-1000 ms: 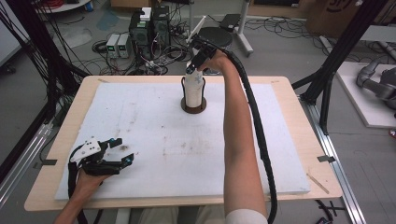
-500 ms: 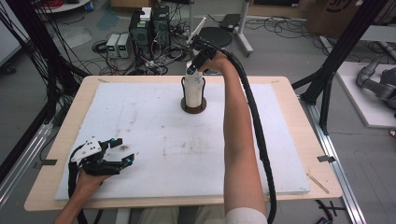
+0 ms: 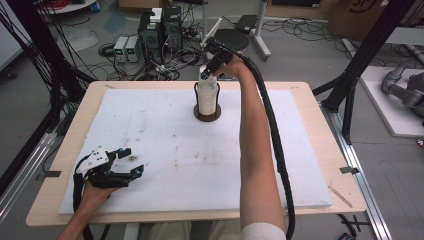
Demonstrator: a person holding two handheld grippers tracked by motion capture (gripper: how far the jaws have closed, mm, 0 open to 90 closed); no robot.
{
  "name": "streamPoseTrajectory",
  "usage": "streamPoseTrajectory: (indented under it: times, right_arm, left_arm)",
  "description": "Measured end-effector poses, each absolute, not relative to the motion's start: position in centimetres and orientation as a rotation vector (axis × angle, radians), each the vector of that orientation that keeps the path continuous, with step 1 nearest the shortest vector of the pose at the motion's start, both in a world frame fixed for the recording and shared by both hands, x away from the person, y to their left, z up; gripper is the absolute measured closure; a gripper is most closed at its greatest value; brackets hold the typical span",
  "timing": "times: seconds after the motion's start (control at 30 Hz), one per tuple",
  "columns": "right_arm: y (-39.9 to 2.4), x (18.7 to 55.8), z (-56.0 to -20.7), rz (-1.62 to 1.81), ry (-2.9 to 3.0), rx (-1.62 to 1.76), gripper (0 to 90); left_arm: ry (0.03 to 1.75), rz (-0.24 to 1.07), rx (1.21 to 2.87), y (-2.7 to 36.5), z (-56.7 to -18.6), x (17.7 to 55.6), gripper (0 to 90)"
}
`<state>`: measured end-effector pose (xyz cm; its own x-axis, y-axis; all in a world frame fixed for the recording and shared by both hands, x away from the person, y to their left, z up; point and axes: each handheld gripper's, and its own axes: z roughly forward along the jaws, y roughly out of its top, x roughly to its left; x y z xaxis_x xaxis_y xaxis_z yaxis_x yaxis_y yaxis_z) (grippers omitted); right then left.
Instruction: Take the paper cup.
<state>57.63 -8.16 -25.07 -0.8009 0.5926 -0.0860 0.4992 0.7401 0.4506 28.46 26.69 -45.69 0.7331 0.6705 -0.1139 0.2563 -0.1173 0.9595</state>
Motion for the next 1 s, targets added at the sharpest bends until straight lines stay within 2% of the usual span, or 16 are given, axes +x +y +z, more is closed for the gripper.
streamPoseTrajectory:
  times: [0.47, 1.0]
  right_arm:
    - [-8.7, 57.4, -24.2, 0.662, 2.707, 0.867, 37.7]
    - [-9.3, 56.7, -21.3, 0.725, 2.673, 0.851, 38.2]
  left_arm:
    - [0.746, 0.416, 1.696, 26.7, -45.7, 28.5, 15.9]
    - [0.749, 0.418, 1.695, 26.7, -45.7, 28.4, 15.9]
